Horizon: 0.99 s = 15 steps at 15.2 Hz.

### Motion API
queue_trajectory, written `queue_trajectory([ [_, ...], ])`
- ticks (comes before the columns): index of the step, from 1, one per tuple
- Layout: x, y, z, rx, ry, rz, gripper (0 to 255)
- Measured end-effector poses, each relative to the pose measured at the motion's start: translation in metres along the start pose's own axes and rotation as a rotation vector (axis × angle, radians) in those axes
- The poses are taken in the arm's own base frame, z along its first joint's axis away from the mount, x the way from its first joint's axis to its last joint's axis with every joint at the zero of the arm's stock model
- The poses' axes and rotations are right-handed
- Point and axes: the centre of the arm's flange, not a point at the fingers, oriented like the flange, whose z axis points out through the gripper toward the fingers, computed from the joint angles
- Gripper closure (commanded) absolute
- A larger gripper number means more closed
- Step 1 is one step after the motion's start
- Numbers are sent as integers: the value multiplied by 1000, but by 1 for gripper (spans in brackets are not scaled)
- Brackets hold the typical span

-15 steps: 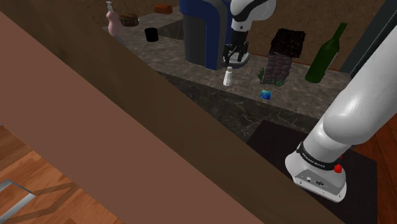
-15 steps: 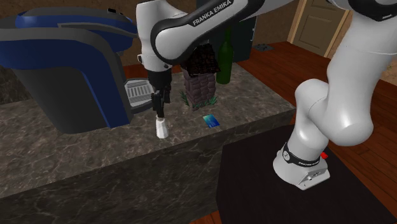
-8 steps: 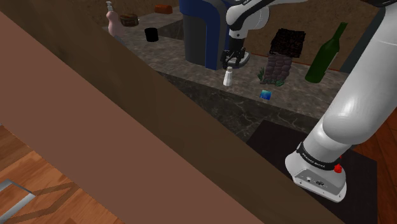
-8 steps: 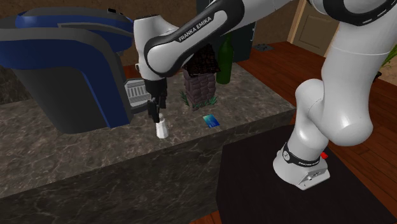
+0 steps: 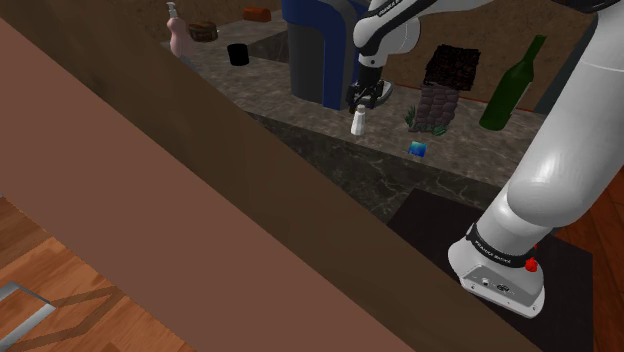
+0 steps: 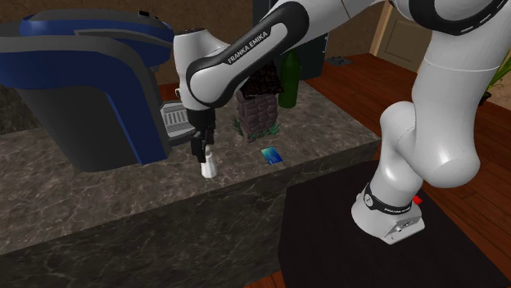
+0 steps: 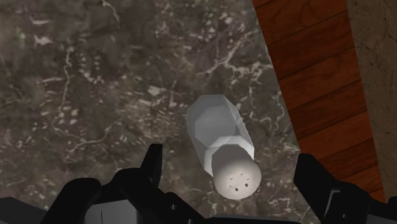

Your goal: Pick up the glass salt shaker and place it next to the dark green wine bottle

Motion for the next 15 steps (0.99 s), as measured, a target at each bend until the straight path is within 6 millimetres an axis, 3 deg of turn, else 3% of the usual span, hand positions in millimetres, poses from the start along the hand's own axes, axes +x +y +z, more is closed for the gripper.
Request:
queue_trajectory([
  [1,0,0,0,0,0,0,0],
  [2,0,0,0,0,0,0,255],
  [12,0,0,0,0,0,0,255],
  [15,0,-1,-12,0,0,0,255],
])
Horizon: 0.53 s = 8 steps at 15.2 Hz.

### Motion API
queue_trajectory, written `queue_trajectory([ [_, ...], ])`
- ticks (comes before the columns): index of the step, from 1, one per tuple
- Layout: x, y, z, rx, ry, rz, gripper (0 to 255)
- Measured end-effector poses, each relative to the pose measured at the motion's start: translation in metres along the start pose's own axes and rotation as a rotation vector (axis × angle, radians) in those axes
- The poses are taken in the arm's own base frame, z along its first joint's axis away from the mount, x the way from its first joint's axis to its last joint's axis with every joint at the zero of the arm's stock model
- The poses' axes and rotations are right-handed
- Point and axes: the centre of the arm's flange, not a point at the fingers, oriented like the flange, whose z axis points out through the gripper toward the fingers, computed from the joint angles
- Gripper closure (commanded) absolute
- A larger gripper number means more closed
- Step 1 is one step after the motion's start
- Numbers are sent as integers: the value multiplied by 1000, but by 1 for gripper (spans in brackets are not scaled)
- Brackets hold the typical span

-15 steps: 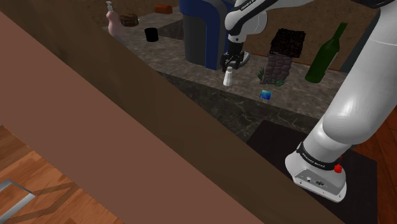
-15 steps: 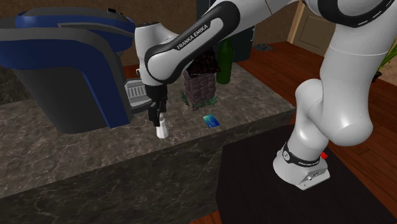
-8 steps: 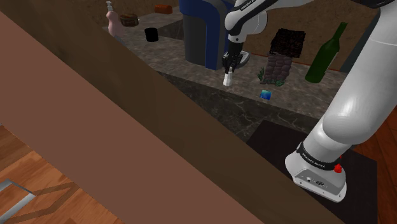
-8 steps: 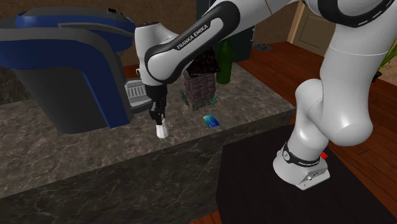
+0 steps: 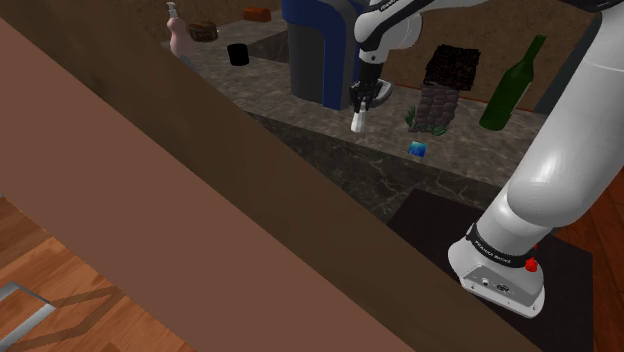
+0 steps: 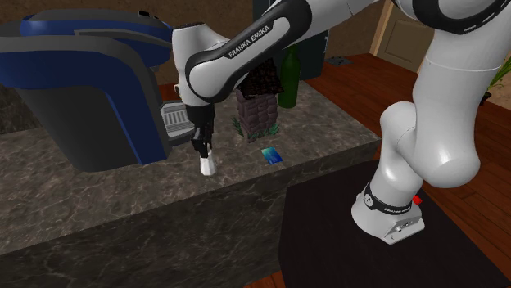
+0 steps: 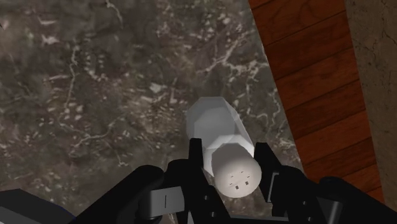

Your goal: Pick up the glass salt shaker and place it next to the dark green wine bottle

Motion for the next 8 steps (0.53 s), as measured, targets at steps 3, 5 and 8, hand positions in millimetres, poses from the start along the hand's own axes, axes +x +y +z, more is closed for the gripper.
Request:
queue_trajectory([
  [3,1,-1,-15,0,0,0,255],
  [5,-1,-3,-26,0,0,0,255],
  [8,-1,-4,-41,0,0,0,255],
])
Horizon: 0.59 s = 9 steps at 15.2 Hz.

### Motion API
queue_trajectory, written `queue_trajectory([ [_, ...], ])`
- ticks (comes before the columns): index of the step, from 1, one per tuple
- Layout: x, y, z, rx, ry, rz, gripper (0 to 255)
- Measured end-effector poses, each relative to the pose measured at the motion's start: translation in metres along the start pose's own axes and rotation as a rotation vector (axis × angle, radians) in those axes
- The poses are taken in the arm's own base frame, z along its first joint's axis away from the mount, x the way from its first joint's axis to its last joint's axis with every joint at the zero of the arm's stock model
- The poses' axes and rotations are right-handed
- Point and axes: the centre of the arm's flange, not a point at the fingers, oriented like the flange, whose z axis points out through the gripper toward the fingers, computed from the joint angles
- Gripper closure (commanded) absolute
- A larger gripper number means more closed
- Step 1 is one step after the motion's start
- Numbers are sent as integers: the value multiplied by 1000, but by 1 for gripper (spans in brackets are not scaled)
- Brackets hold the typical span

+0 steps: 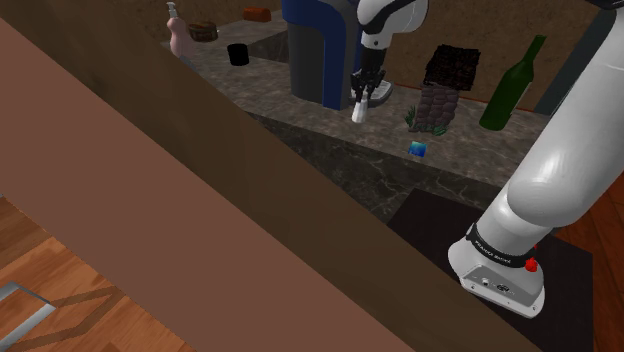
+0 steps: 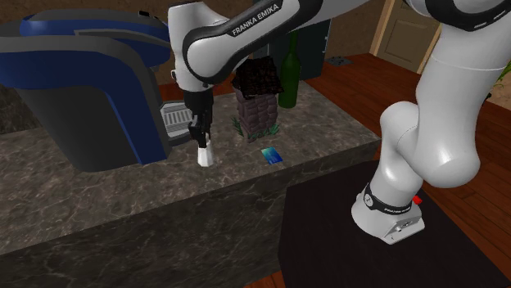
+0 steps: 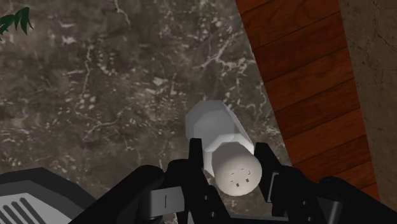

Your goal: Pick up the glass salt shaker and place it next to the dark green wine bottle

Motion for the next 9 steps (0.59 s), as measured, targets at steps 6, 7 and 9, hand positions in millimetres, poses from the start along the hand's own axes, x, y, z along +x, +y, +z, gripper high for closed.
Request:
queue_trajectory([
  [6,1,-2,-33,0,0,0,255],
  [7,2,-3,-37,0,0,0,255],
  [9,2,-3,-48,0,0,0,255],
])
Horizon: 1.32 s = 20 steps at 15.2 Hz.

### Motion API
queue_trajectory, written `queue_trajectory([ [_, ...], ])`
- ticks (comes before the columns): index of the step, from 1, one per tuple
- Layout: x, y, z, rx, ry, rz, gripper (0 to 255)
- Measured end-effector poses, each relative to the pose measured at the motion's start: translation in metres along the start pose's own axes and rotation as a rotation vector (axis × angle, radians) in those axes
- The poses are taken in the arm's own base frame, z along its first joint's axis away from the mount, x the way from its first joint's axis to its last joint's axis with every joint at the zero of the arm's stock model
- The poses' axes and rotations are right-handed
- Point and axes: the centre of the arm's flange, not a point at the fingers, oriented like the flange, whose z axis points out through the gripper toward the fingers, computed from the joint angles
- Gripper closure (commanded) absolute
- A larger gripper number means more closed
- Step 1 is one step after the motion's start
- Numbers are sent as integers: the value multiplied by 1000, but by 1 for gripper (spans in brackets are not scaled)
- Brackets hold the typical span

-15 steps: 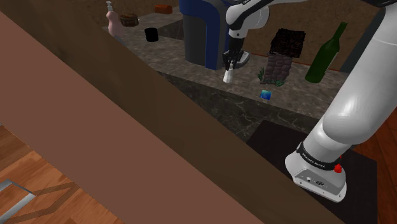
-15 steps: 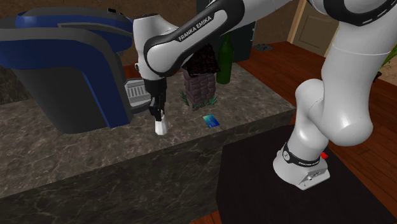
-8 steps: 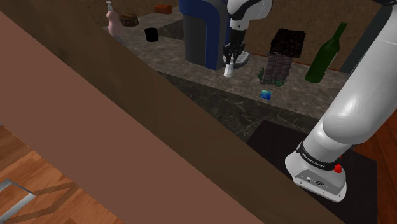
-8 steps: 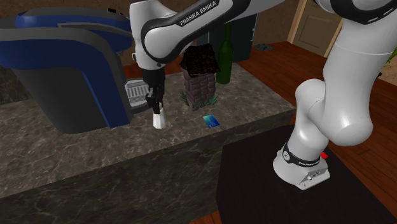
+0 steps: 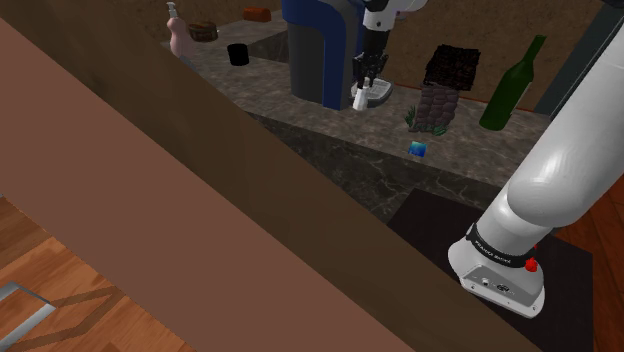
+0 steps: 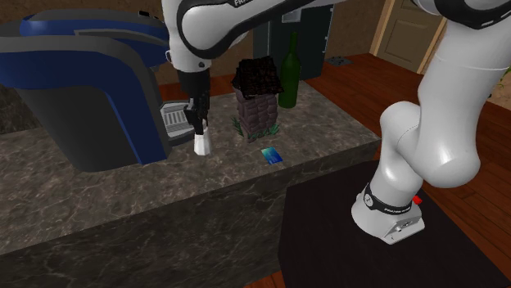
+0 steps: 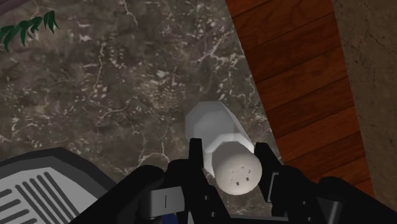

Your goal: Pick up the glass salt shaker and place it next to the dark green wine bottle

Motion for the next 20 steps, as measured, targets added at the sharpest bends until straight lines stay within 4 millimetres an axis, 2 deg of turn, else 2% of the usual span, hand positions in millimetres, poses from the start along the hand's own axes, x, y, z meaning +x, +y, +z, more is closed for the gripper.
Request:
queue_trajectory([
  [20,1,-9,-105,0,0,0,255],
])
